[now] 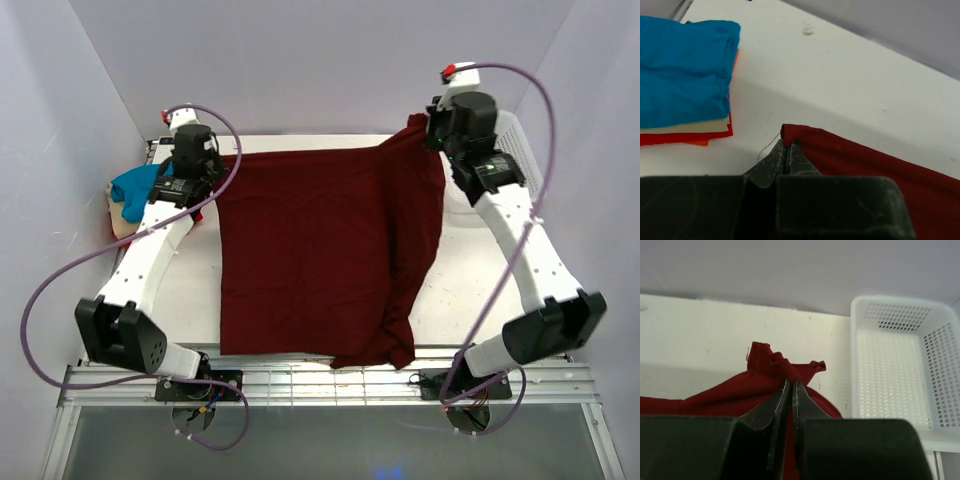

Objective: Fold and stack the t-shirts
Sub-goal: Flatten out the tshirt

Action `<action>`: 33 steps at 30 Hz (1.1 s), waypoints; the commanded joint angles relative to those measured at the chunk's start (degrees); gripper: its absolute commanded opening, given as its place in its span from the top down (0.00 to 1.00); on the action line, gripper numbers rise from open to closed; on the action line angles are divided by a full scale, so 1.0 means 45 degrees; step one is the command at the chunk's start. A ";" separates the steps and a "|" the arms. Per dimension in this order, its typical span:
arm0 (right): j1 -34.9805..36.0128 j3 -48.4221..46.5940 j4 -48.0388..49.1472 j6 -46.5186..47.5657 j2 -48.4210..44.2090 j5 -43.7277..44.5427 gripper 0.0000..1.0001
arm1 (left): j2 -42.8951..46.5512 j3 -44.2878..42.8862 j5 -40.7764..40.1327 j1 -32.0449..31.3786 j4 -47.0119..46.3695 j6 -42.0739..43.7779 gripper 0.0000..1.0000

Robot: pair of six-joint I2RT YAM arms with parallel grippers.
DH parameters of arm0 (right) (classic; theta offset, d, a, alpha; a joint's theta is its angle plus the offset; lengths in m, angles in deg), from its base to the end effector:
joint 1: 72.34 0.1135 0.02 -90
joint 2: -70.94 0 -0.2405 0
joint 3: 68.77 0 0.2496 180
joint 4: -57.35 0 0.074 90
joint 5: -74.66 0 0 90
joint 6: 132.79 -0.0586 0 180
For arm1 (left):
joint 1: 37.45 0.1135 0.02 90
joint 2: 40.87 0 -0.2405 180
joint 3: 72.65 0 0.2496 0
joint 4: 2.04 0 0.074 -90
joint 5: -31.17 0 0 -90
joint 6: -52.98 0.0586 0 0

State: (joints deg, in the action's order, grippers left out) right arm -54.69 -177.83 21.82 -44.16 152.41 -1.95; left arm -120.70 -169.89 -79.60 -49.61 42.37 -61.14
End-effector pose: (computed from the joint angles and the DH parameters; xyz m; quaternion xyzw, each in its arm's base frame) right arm 0.3236 0.0887 0.4488 -0.0303 0.7525 0.0210 0.6575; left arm 0.3274 -0.0493 0.3664 -0.1810 0.8243 -0.0140 0.5362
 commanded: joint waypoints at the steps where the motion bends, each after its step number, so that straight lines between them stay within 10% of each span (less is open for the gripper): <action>1: -0.0114 0.0947 0.3532 0.0245 0.0720 0.0639 0.91 | -0.0476 0.0996 -0.3056 0.0183 -0.3472 0.1491 0.93; 2: -0.0114 0.1143 0.3827 0.0264 0.1013 0.0329 0.77 | -0.0888 0.0940 -0.3175 0.0183 -0.3767 0.1686 0.71; 4: -0.0094 0.0446 0.2978 0.0245 0.2223 0.0034 0.63 | -0.1999 0.0161 -0.3816 0.0183 -0.3829 0.2039 0.62; 6: -0.0113 -0.0296 0.2348 0.0148 0.2830 -0.0415 0.59 | -0.2375 -0.0425 -0.4365 0.0183 -0.3926 0.2505 0.20; 7: -0.0094 -0.0242 0.2152 0.0147 0.2775 -0.0610 0.59 | -0.2512 -0.1085 -0.4619 0.0183 -0.3907 0.2644 0.14; 18: -0.0094 0.3311 0.1508 0.0616 0.0255 -0.0495 0.52 | -0.1030 -0.0411 -0.2244 -0.0556 -0.2405 0.1104 0.02; 25: -0.0094 0.3432 -0.1517 -0.0944 0.0840 0.0111 0.68 | -0.1828 0.0470 0.0996 -0.1397 0.0504 -0.0225 0.18; 27: -0.0075 0.3294 -0.2745 -0.1511 0.0957 0.0014 0.91 | -0.1869 0.0917 0.1606 -0.1631 0.1053 -0.0595 0.43; 30: -0.0094 0.3585 -0.3531 -0.2175 0.0938 -0.0143 0.92 | -0.1538 0.1621 0.1940 -0.1750 0.0976 -0.1142 0.95; 33: -0.0094 0.4150 -0.4118 -0.2683 0.1113 -0.0065 0.92 | -0.1594 0.2130 0.1863 -0.1750 0.0859 -0.1203 1.00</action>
State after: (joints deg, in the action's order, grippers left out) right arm -54.97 -161.16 8.42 -52.01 157.89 -3.00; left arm -130.34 -160.75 -73.62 -57.63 45.36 -64.13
